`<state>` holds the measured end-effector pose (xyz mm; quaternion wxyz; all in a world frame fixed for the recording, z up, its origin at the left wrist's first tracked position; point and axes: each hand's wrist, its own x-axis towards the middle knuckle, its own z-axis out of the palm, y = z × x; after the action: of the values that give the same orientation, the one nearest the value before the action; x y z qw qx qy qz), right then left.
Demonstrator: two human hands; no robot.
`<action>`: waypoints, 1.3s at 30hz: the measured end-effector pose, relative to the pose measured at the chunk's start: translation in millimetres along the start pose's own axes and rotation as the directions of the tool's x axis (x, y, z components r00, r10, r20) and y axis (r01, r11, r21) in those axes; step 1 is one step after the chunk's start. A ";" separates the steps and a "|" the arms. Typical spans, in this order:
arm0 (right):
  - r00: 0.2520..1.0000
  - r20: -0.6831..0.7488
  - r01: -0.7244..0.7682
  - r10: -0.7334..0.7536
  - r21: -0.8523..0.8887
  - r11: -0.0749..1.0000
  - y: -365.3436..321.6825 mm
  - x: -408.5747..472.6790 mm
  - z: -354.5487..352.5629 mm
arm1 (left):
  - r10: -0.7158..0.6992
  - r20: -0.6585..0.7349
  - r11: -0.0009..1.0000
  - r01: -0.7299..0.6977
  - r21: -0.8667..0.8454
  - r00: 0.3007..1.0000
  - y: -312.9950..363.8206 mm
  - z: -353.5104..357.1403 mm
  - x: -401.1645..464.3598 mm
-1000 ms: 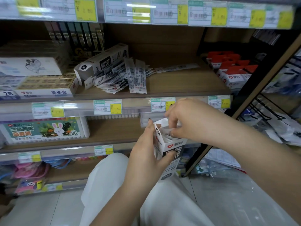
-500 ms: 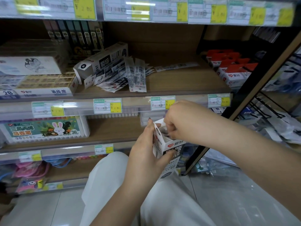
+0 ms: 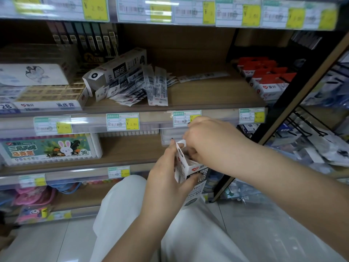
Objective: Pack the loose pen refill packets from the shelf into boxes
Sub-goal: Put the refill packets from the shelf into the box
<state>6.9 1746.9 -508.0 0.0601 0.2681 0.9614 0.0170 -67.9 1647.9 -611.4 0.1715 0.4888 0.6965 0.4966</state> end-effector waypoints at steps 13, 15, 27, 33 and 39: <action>0.999 0.020 0.025 -0.033 0.304 0.952 15.1 -11.1 -29.8 | -0.018 0.031 1.000 0.019 -0.017 0.999 0.5 0.6 1.6; 0.999 0.034 0.008 -0.017 0.251 0.968 11.1 -7.2 -26.7 | -0.008 0.035 1.000 0.009 -0.021 0.999 1.8 2.7 2.0; 0.999 0.010 -0.032 0.031 0.162 0.986 18.2 4.6 -11.3 | -0.025 0.019 0.999 0.026 -0.029 0.999 -4.1 1.4 6.2; 0.998 -0.065 0.015 0.012 0.394 0.919 29.5 2.4 -21.0 | -0.046 0.014 0.998 0.047 -0.049 0.999 -2.4 -4.1 7.0; 0.999 -0.005 -0.037 0.040 0.311 0.950 30.4 6.9 -20.3 | -0.010 0.039 1.000 0.011 -0.028 0.999 -1.1 -1.2 9.5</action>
<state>14.1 1776.5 -486.6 0.0113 0.2927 0.9470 -0.1317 -73.7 1655.3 -609.5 0.1946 0.4923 0.6885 0.4958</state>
